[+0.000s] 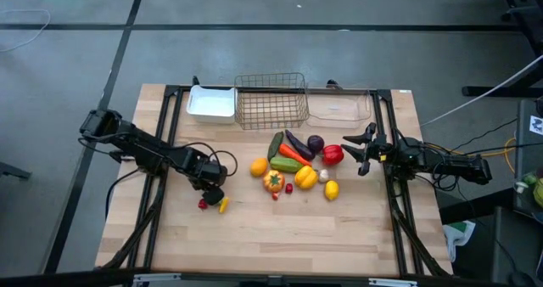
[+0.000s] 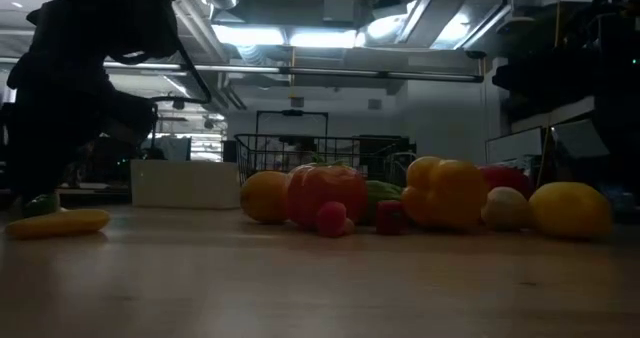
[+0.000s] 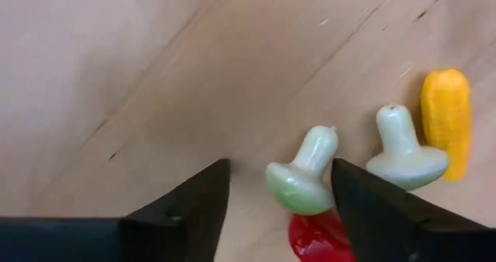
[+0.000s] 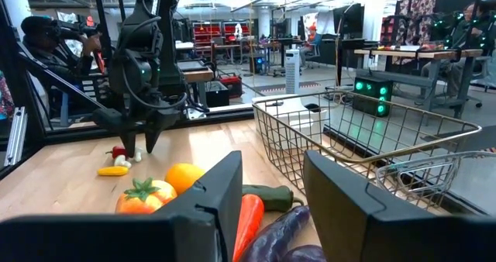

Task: Sort produce into baskets
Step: Put the left green mushroom into the white bin

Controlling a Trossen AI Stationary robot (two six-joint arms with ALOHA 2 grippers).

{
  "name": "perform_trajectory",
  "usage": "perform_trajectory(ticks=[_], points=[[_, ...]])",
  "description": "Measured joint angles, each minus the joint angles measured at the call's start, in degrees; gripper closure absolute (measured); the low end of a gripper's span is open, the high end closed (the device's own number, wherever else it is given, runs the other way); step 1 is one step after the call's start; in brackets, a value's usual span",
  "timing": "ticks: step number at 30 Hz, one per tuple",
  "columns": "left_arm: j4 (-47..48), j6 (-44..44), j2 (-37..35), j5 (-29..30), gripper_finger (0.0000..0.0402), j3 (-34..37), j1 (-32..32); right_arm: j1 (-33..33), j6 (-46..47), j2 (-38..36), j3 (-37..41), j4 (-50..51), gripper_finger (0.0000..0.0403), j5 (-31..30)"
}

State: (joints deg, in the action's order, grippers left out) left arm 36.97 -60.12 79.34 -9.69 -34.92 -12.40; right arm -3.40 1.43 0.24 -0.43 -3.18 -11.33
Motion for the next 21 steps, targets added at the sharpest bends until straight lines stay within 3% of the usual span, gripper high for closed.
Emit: perform_trajectory(ticks=[12, 21], points=[[-0.43, -0.26, -0.12, -0.16, 0.0296, 0.00, 0.07, 0.00, -0.20, 0.01, 0.00, 0.02, 0.0265, 0.00], [0.02, -0.79, -0.16, -2.06, 0.0294, -0.91, 2.73, 0.00, -0.24, -0.01, 0.01, 0.02, 0.0265, 0.00]])
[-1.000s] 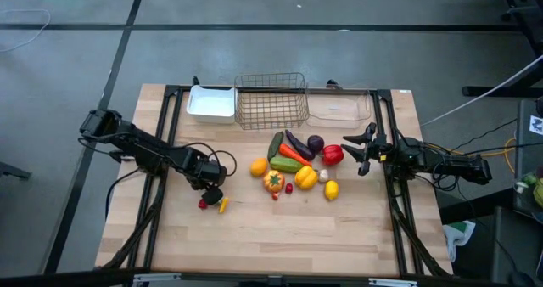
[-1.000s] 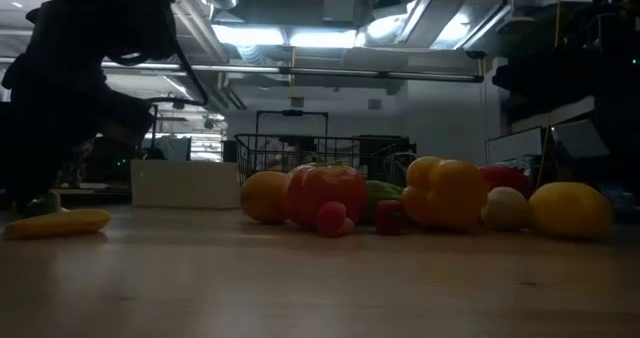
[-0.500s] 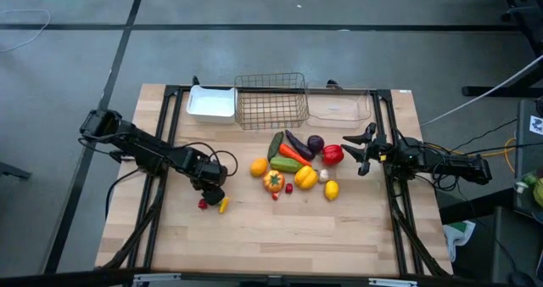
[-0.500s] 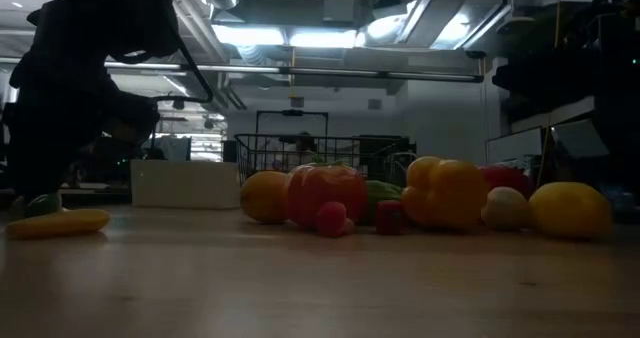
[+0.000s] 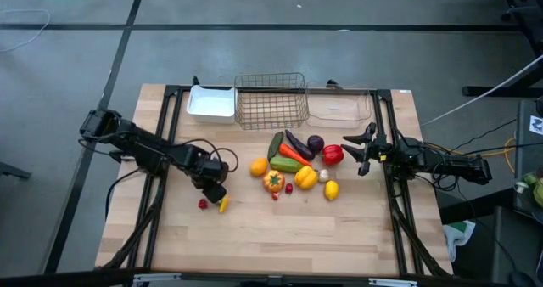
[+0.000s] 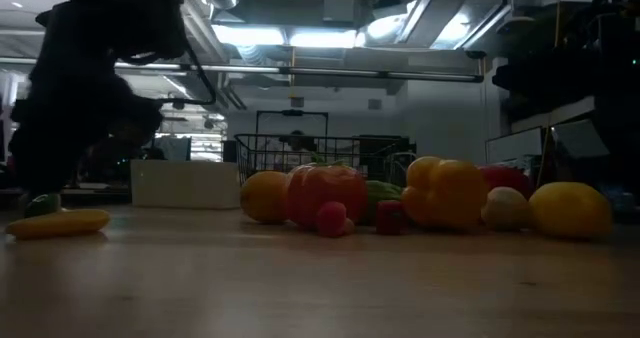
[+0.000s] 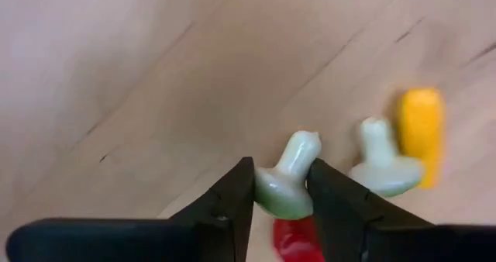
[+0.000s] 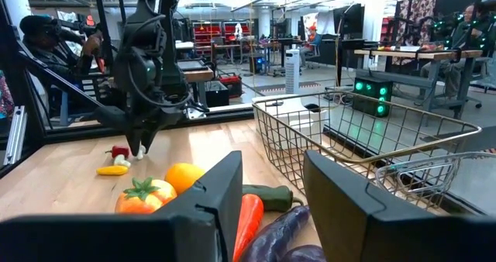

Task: Sort produce into baskets
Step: Put the left green mushroom into the white bin

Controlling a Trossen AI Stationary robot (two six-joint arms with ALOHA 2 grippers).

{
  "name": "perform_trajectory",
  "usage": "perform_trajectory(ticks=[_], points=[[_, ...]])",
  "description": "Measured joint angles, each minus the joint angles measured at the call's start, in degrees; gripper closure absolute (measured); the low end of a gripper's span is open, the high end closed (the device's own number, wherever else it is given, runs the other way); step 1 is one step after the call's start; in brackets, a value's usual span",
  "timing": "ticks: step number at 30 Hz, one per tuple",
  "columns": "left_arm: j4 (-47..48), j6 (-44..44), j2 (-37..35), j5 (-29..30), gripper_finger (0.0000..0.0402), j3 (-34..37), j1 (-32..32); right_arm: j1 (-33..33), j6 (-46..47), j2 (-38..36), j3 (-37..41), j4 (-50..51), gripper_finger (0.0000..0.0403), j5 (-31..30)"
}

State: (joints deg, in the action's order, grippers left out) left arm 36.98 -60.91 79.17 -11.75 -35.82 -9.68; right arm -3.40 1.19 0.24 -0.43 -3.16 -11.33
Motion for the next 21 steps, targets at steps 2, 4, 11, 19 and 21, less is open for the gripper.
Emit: perform_trajectory(ticks=[2, 4, 11, 19, 21], points=[[-0.08, 1.72, -0.04, 0.00, 0.0294, -1.01, 1.40, 0.00, 0.00, -0.01, -0.01, 0.00, 0.0265, 0.00], [0.00, 4.15, -0.04, -0.01, 0.0297, -2.24, 2.96, 0.00, 0.00, 0.00, 0.00, 0.00, 0.0265, 0.00], [0.01, 14.02, -0.04, 0.29, 0.0295, -7.60, 10.27, 0.00, 0.00, 0.00, 0.00, 0.00, 0.0265, 0.01], [0.15, 26.96, -0.04, 0.44, 0.0293, -13.65, 20.95, 0.00, 0.00, 0.00, -0.02, 0.02, 0.0265, 0.02], [1.46, 30.25, -0.04, 0.46, 0.0293, -15.51, 23.93, 0.00, 0.00, -0.01, 0.00, 0.02, 0.0265, 0.01]])
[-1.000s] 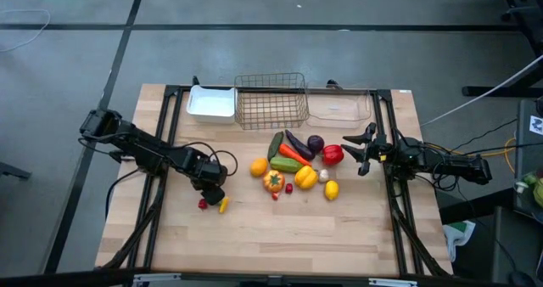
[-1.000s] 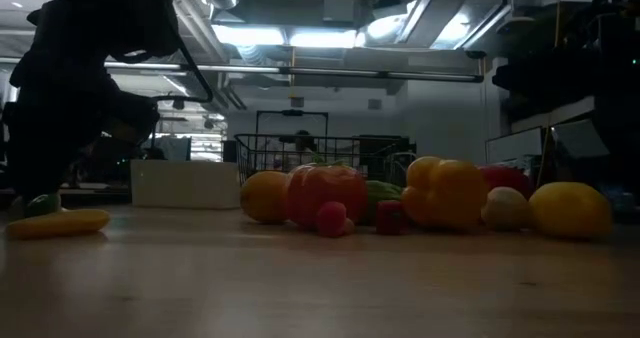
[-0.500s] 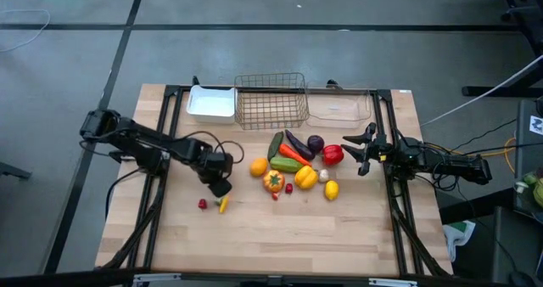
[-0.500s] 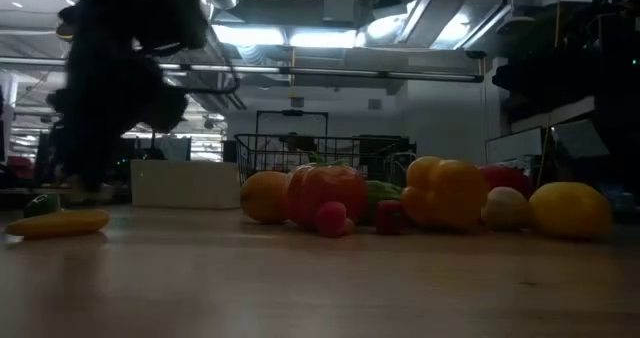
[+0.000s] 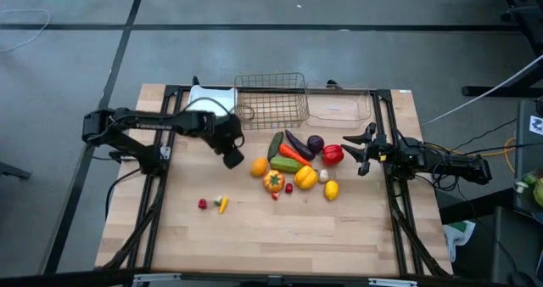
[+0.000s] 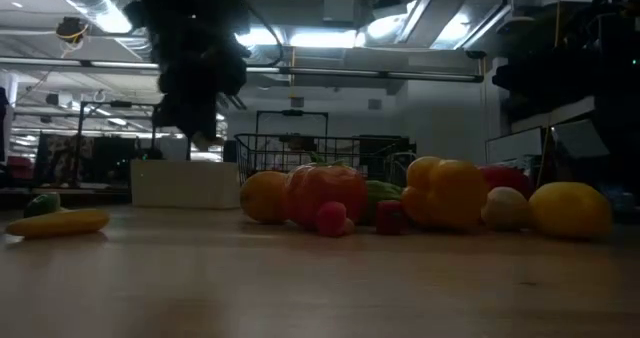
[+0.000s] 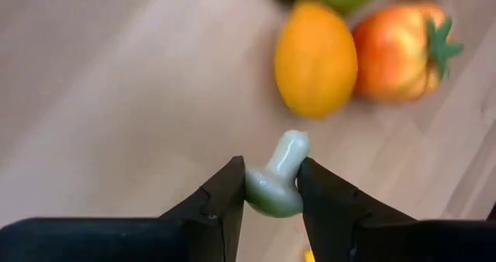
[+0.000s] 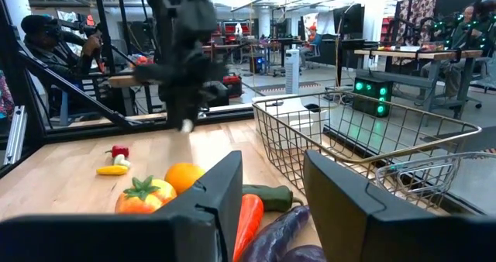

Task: Sort produce into baskets
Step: Put the left green mushroom into the white bin

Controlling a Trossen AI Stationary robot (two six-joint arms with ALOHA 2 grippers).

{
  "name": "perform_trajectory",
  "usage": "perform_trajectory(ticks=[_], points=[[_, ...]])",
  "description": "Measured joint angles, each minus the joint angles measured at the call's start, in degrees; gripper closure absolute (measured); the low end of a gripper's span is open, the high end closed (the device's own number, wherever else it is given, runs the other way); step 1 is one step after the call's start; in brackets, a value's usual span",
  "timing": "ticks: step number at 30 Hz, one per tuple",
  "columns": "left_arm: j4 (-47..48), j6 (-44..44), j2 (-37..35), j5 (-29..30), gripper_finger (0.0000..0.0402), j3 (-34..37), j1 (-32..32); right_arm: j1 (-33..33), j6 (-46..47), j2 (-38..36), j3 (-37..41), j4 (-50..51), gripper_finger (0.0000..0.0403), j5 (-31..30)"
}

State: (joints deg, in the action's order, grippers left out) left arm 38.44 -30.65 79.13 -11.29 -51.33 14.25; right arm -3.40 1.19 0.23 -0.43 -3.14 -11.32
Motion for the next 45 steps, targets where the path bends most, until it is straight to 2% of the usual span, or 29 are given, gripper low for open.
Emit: perform_trajectory(ticks=[6, 11, 18, 24, 32, 40, 45], points=[[7.44, 9.93, -0.02, 1.18, 0.0293, -6.40, 9.14, 0.00, 0.00, 0.00, -0.02, 0.00, 0.0265, 0.01], [12.79, 17.70, -0.04, 7.57, 0.0293, -11.89, 16.41, 0.00, -0.01, 0.02, -0.01, 0.00, 0.0265, 0.01], [11.22, 25.97, -0.07, 18.08, 0.0293, -14.62, 26.28, 0.00, -0.01, 0.01, -0.01, 0.00, 0.0265, 0.00], [6.00, 26.42, 1.18, 18.94, 0.0293, -12.47, 34.10, 0.00, -0.01, 0.00, -0.01, 0.02, 0.0265, 0.01], [3.25, 27.72, 8.57, 18.10, 0.0292, -10.95, 38.36, 0.00, -0.02, 0.02, -0.02, 0.04, 0.0265, 0.01], [-1.35, 30.23, 17.23, 17.94, 0.0292, -10.95, 38.52, 0.00, 0.00, 0.00, 0.00, 0.07, 0.0265, 0.01], [-1.80, 30.50, 19.63, 17.84, 0.0292, -10.95, 38.52, 0.00, -0.01, 0.02, 0.00, 0.07, 0.0265, 0.01]])
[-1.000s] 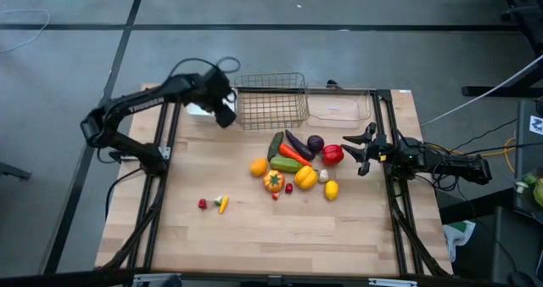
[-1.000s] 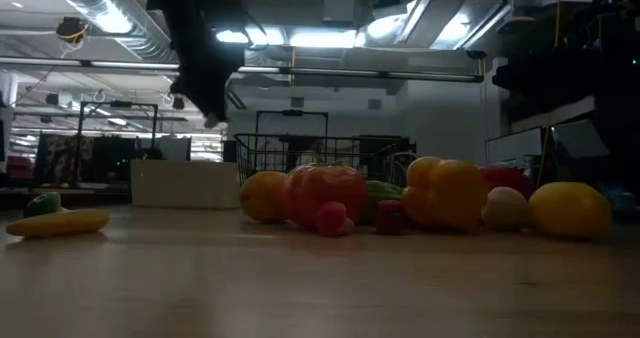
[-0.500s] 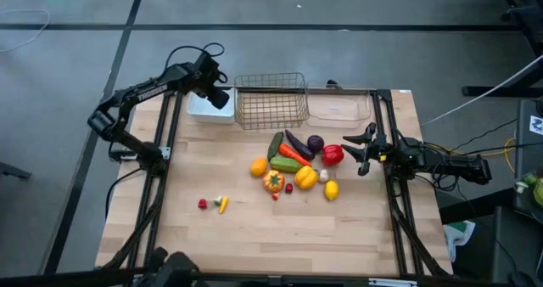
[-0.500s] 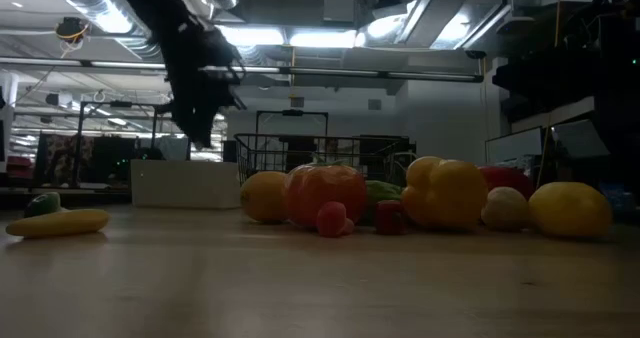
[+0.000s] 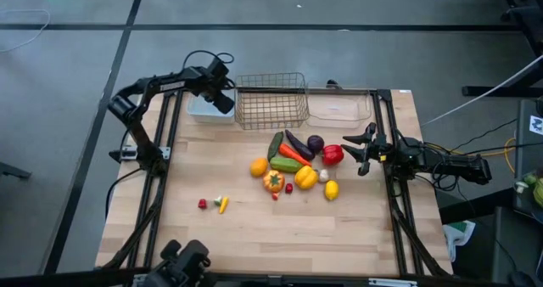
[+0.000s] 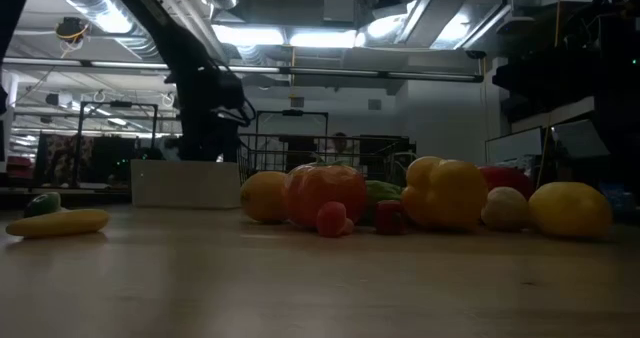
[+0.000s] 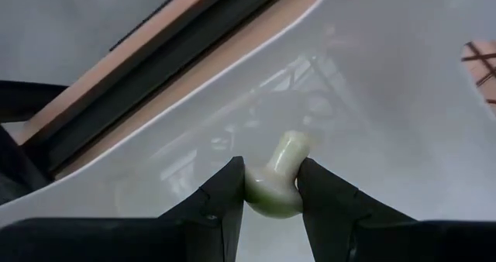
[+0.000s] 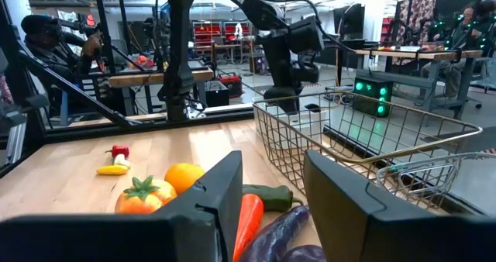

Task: Sort produce into baskets
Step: Put the left green mushroom into the white bin, then put the green mushroom into the white bin

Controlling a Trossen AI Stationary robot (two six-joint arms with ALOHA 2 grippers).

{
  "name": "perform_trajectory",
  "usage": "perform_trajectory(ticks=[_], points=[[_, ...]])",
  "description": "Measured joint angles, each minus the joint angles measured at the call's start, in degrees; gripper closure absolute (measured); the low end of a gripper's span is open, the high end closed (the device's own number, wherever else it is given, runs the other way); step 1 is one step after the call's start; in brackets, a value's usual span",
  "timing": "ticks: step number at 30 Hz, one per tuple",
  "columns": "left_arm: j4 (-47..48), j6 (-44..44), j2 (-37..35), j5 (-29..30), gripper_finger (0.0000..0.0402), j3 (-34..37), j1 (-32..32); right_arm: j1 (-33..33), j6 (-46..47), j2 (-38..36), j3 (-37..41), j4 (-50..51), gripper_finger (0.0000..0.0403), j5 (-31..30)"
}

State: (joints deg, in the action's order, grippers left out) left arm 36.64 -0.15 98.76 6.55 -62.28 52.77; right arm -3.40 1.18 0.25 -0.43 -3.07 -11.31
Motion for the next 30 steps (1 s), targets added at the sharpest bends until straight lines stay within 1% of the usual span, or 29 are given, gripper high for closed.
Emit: perform_trajectory(ticks=[6, 9, 17, 20, 24, 30], points=[[-0.18, 5.36, 0.52, 0.01, 0.0292, 0.00, 0.00, 0.00, 0.01, -0.02, 0.00, 0.00, 0.0265, 0.00], [-0.19, 6.13, 0.52, 0.02, 0.0282, 0.00, 0.00, 0.00, 0.01, -0.02, -0.02, 0.00, 0.0265, 0.00], [-0.17, 6.06, 0.52, 1.55, 0.0215, 0.00, 0.00, 0.00, 0.01, -0.01, -0.01, 0.00, 0.0265, 0.00], [-0.17, 6.11, 0.52, 1.55, 0.0199, 0.00, 0.00, 0.00, 0.00, -0.01, -0.01, 0.00, 0.0265, 0.00], [-0.04, 6.58, 0.52, 1.60, 0.0191, -0.09, 0.00, 0.00, 0.01, -0.02, -0.02, 0.00, 0.0265, 0.00], [0.67, 6.56, -0.28, 1.68, 0.0190, -2.14, 0.00, 0.00, 0.01, -0.01, -0.01, 0.00, 0.0265, 0.00]])
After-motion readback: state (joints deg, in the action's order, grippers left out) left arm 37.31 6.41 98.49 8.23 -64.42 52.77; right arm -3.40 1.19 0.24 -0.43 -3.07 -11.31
